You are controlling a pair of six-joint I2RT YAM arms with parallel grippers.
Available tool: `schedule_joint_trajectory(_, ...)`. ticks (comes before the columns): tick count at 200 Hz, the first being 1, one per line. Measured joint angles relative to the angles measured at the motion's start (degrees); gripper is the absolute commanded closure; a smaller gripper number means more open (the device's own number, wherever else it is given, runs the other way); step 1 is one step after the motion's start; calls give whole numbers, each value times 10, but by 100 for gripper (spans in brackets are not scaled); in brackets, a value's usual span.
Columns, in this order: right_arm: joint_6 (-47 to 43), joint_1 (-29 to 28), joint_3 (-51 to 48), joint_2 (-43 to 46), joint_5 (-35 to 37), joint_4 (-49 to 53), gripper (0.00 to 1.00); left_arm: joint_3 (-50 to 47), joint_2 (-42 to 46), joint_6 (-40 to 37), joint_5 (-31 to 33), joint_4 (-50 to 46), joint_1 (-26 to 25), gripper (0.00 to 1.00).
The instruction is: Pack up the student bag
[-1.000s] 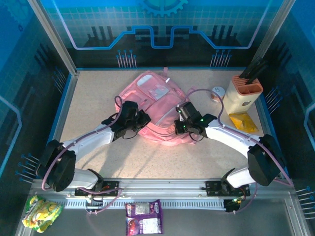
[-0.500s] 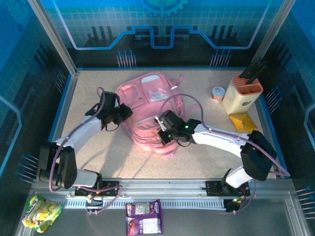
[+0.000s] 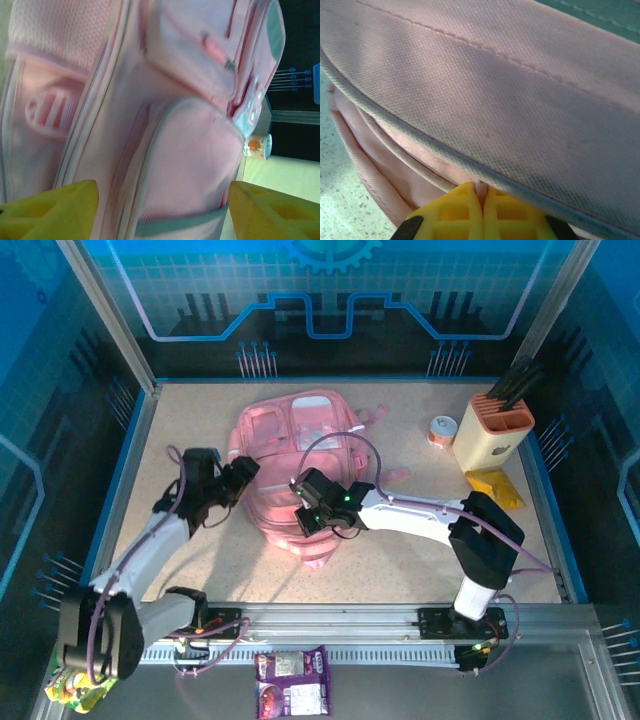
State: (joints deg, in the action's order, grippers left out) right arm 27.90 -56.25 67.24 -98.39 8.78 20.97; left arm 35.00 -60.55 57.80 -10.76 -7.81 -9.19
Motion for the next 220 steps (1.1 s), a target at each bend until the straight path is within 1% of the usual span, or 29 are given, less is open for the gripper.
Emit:
schedule_joint_trajectory(16, 0, 0, -7, 7, 3, -2, 100, -30, 29, 47, 15, 2, -42, 36)
schedule_joint_trajectory(35, 0, 0, -12, 9, 2, -7, 100, -38, 33, 87, 35, 11, -85, 38)
schedule_joint_trajectory(44, 0, 0, -14, 9, 2, -10, 100, -38, 32, 102, 44, 14, -102, 42)
schedule_joint_trajectory(53, 0, 0, -16, 9, 2, -12, 100, -38, 30, 114, 55, 17, -116, 48)
schedule_joint_trajectory(74, 2, 0, -16, 9, 6, -12, 100, -39, 18, 143, 76, 20, -133, 71)
schedule_joint_trajectory(92, 2, 0, -16, 9, 16, -12, 100, -40, 12, 149, 90, 13, -135, 86)
schedule_joint_trajectory(102, 2, 0, -16, 10, 22, -12, 100, -40, 13, 151, 99, 7, -137, 93)
schedule_joint_trajectory(117, 2, 0, -17, 15, 35, -8, 100, -37, 13, 138, 111, -3, -139, 99)
schedule_joint_trajectory(141, 0, 1, -33, 38, 54, -3, 100, -18, 14, 114, 117, -30, -133, 100)
schedule_joint_trajectory(154, -1, 5, -50, 55, 60, -3, 100, -8, 14, 95, 114, -42, -119, 100)
schedule_joint_trajectory(175, -8, 31, -81, 84, 58, 2, 100, -1, 13, 58, 98, -54, -75, 100)
schedule_joint_trajectory(189, -20, 52, -84, 88, 53, 9, 100, 10, 2, 31, 83, -61, -47, 100)
schedule_joint_trajectory(208, -46, 50, -79, 88, 69, 9, 100, 45, -39, -12, 59, -82, -15, 100)
schedule_joint_trajectory(215, -54, 42, -72, 87, 76, 9, 100, 61, -55, -24, 53, -91, -6, 94)
schedule_joint_trajectory(220, -58, 36, -66, 87, 79, 9, 100, 69, -64, -31, 50, -95, 0, 85)
